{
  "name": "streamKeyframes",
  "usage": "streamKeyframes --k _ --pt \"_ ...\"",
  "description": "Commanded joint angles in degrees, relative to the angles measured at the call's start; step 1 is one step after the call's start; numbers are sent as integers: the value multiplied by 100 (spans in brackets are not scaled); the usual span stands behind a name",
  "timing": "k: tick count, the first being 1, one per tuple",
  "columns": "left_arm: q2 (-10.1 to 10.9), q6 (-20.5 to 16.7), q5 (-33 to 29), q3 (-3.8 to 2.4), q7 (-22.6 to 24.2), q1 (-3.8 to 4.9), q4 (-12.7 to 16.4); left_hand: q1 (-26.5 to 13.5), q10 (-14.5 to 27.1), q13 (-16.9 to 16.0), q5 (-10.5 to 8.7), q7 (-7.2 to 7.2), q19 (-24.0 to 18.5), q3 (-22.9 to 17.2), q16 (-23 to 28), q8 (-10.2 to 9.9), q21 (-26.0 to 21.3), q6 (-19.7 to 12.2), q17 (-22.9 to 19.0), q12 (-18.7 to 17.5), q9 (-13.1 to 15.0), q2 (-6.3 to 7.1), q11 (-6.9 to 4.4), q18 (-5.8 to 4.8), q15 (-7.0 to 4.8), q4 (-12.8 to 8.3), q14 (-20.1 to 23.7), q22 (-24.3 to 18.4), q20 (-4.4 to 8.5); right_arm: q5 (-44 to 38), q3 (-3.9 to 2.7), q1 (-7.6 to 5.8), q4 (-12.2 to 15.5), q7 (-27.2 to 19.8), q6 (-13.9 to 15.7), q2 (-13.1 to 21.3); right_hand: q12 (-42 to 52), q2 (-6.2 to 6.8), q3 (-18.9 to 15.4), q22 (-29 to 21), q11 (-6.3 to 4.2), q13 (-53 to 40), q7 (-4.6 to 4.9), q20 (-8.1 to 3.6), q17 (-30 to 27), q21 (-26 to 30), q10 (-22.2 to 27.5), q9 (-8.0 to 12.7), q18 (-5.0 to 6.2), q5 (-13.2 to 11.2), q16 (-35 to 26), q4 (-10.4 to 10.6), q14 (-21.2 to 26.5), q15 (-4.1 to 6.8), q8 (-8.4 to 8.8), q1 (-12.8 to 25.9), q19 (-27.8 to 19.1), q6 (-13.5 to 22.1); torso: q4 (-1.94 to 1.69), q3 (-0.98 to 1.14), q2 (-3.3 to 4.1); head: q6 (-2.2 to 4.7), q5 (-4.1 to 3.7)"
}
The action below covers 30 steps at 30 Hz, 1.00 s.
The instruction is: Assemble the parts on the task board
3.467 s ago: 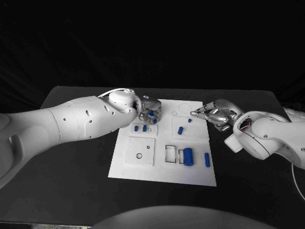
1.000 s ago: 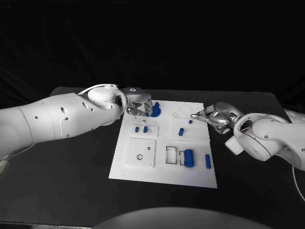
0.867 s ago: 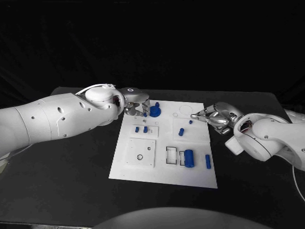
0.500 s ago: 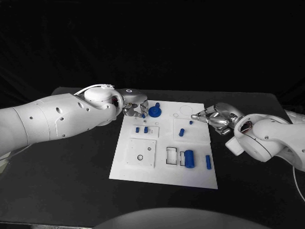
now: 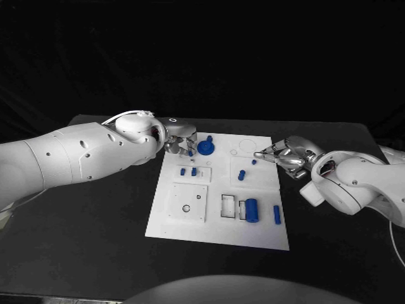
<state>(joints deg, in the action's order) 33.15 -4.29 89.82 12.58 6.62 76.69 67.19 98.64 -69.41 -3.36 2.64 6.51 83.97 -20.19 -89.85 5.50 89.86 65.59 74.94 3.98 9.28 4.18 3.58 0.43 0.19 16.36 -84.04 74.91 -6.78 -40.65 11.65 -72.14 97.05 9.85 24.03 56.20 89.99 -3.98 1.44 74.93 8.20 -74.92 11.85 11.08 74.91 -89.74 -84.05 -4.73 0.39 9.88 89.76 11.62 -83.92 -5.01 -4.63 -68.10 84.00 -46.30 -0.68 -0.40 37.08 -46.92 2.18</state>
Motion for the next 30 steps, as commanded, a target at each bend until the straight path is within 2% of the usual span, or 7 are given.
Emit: streamKeyframes --k 1,5,14,17,30 --pt "-29 155 -28 -2 -7 -3 -35 -45 20 -8 32 -30 603 -13 -15 4 14 -22 1506 -11 2 6 -35 -43 40 10 -596 1509 -40 -11 1 3 10 -19 -88 -7 1 -44 -28 1507 53 -1508 98 42 1509 -26 -595 -8 -39 -4 24 6 -608 -30 -28 8 600 -31 2 0 1 -1 14" --pt "-50 192 -28 -1 3 -9 -71 -45 20 -8 32 -30 603 -13 -15 4 14 -22 1506 -11 2 6 -35 -43 40 10 -596 1509 -40 -11 1 3 9 -22 -91 -10 1 -46 -28 1507 54 -1508 99 43 1509 -26 -595 -8 -39 0 24 5 -608 -30 -28 6 600 -31 3 -3 -4 -5 5" --pt "-102 306 -28 0 34 -37 -114 -47 29 -8 32 -31 603 -23 -15 -4 14 -31 1506 -21 -2 3 -33 -43 39 11 -596 1509 -41 -11 1 3 13 -18 -92 -4 1 -46 -28 1507 54 -1508 99 43 1509 -26 -595 -8 -39 0 24 5 -608 -30 -28 6 600 -31 5 3 -3 -18 -1" --pt "-113 342 -28 0 52 -42 -105 -47 30 -8 32 -31 603 -24 -15 -4 14 -32 1506 -22 -2 2 -33 -43 39 11 -596 1509 -41 -11 1 3 14 -16 -89 -1 1 -46 -28 1507 54 -1508 99 43 1509 -26 -595 -8 -39 0 24 5 -608 -30 -28 6 600 -31 4 -1 -1 -23 -12" --pt "-125 432 -28 0 62 -45 -87 -48 37 -8 32 -31 603 -35 -15 -13 14 -42 1506 -28 -6 -2 -32 -43 39 11 -596 1509 -42 -11 1 3 6 -11 -97 4 1 -47 -28 1507 55 -1508 100 43 1509 -26 -595 -9 -39 5 24 2 -608 -31 -28 2 600 -32 1 3 -3 -30 -17"
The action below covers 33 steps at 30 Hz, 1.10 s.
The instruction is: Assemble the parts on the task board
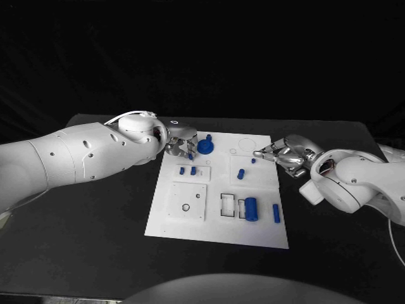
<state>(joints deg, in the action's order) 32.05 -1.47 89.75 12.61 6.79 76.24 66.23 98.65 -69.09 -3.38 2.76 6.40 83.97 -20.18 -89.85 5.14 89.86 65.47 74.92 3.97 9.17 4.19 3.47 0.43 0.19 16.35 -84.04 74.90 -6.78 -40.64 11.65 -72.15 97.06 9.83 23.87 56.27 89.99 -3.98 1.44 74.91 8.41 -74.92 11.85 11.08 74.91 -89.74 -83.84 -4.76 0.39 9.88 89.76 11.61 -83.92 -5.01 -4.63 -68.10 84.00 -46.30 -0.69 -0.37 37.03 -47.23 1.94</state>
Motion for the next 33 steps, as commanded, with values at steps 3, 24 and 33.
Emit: streamKeyframes --k 3,24,33 --pt "-23 221 -22 -2 36 0 5 -48 7 -6 19 -21 603 -39 -15 21 14 -34 1508 -29 4 -4 -22 -43 39 12 -596 1510 -42 -12 1 4 5 -11 -85 -8 1 -47 -28 1509 34 -1508 100 43 1509 -26 -616 -5 -39 5 24 2 -608 -31 -28 2 600 -32 2 -2 3 0 10" --pt "-122 577 104 -1 -155 -8 -61 -38 22 -8 20 -32 603 -74 -15 5 14 -50 1508 -38 -5 -9 -33 -43 36 2 -596 1510 -44 -12 1 4 13 -13 -121 -8 1 -47 -28 1509 34 -1508 100 43 1509 -26 -616 -5 -39 5 24 2 -608 -31 -28 2 600 -32 4 1 -1 9 15" --pt "-171 638 129 -1 -159 -23 -141 -33 31 -8 20 -37 603 -85 -15 -1 14 -57 1508 -41 -8 -8 -37 -43 33 -1 -596 1510 -44 -12 1 4 13 -12 -131 -9 1 -47 -28 1509 34 -1508 100 43 1509 -26 -616 -5 -39 5 24 2 -608 -31 -28 2 600 -32 6 -1 1 18 7"
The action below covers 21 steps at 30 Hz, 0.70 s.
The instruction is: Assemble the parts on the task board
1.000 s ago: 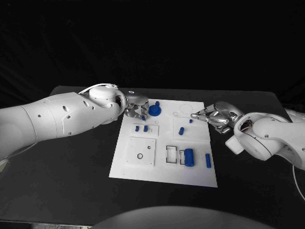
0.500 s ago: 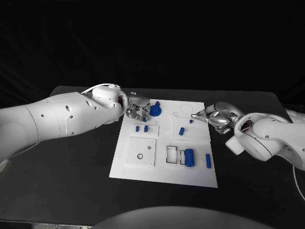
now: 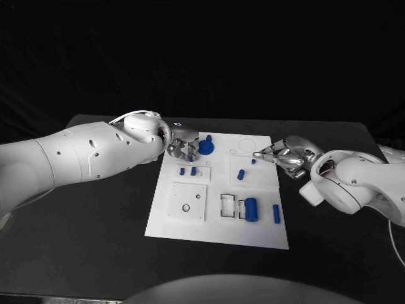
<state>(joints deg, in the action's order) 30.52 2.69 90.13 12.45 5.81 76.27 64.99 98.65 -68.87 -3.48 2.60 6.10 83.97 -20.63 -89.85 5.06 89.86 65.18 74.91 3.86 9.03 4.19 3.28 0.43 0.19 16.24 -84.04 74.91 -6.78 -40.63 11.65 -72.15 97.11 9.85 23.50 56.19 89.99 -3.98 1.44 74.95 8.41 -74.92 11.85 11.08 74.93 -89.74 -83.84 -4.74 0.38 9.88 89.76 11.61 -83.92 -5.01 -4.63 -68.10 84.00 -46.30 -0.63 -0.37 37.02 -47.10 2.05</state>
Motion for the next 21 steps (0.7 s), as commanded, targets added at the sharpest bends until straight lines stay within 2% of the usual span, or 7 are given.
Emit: streamKeyframes --k 1,17,21 --pt "-21 232 93 15 -63 -26 -20 -32 17 2 36 -9 603 -44 -15 1 14 -34 1509 -32 3 -5 -19 -43 31 9 -596 1509 -45 -13 1 4 8 -13 -95 -1 1 -47 -28 1505 34 -1508 100 43 1507 -26 -616 -7 -38 5 24 2 -608 -31 -28 2 600 -32 -1 -2 2 -2 -4" --pt "-92 270 108 15 65 -61 -128 -95 279 5 34 33 603 -119 -15 -101 14 -218 1509 -44 -57 41 42 -43 76 26 -596 1509 -54 -12 1 4 8 -11 -115 -2 1 -51 -28 1505 35 -1508 101 45 1507 -26 -616 -8 -38 11 24 -1 -608 -33 -29 -4 600 -33 -5 -7 3 6 -16" --pt "-116 285 107 15 76 -67 -139 -124 341 5 35 28 603 -125 -15 -111 14 -255 1509 -44 -70 58 46 -43 83 26 -596 1509 -58 -12 1 4 9 -8 -118 -2 1 -51 -28 1505 35 -1508 101 45 1507 -26 -616 -8 -38 11 24 -1 -608 -33 -29 -4 600 -33 -5 -3 3 7 -11"
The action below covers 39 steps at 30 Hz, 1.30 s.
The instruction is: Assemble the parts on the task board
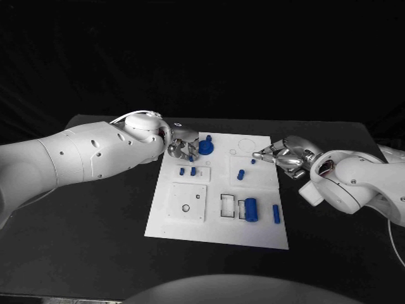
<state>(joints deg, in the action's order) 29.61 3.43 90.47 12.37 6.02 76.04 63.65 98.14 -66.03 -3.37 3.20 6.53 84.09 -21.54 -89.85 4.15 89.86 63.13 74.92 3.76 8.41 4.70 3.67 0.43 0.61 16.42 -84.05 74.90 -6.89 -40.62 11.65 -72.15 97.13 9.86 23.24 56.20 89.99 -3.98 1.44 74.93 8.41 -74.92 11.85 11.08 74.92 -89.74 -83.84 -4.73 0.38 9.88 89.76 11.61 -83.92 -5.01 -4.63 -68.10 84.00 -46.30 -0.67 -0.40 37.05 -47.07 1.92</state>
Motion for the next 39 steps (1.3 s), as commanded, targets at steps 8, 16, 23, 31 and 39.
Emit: streamKeyframes --k 8,16,23,31,39 --pt "-34 229 58 23 50 -47 -11 -164 119 -11 -26 -16 591 -7 -15 -27 14 -114 1508 -21 -30 68 67 -43 78 9 -595 1510 -56 -13 1 4 11 -7 -91 0 1 -51 -28 1507 35 -1508 101 45 1508 -26 -616 -9 -38 11 24 -1 -608 -33 -29 -4 600 -33 -1 2 -2 -4 2" --pt "-24 162 53 23 20 -48 -10 -266 129 -10 -27 -109 591 59 -15 -58 14 -288 1508 -17 -83 203 232 -43 213 13 -595 1510 -116 -13 1 4 12 -5 -99 2 1 -51 -28 1507 35 -1508 101 45 1508 -26 -616 -9 -38 11 24 -1 -608 -33 -29 -4 600 -33 0 2 -4 3 3" --pt "-15 17 52 23 -25 -48 -3 -644 292 -11 -30 -162 591 297 -15 -65 14 -727 1508 -23 -209 450 293 -43 261 25 -595 1510 -181 -13 1 4 10 -5 -107 2 1 -56 -25 1507 36 -1508 101 46 1508 -26 -616 -9 -38 14 24 -4 -608 -33 -30 -10 600 -35 -6 2 -1 14 3" --pt "4 -153 30 23 -101 -48 -5 -896 426 -18 -27 -167 591 583 -15 -44 14 -1103 1508 -12 -334 528 299 -43 257 -1 -595 1510 -204 -12 1 4 9 -4 -113 -1 1 -56 -25 1507 36 -1508 101 46 1508 -26 -616 -9 -38 14 24 -4 -608 -33 -30 -10 600 -35 -3 0 -2 15 3" --pt "58 -439 26 23 -217 -48 26 -836 797 -14 -28 -185 591 745 -15 -31 14 -1229 1508 -26 -392 506 293 -43 243 -5 -595 1510 -197 -12 1 4 8 -1 -126 0 1 -60 -23 1507 36 -1508 101 46 1508 -26 -616 -10 -38 15 24 -7 -608 -34 -32 -15 600 -39 -4 2 -3 24 3"
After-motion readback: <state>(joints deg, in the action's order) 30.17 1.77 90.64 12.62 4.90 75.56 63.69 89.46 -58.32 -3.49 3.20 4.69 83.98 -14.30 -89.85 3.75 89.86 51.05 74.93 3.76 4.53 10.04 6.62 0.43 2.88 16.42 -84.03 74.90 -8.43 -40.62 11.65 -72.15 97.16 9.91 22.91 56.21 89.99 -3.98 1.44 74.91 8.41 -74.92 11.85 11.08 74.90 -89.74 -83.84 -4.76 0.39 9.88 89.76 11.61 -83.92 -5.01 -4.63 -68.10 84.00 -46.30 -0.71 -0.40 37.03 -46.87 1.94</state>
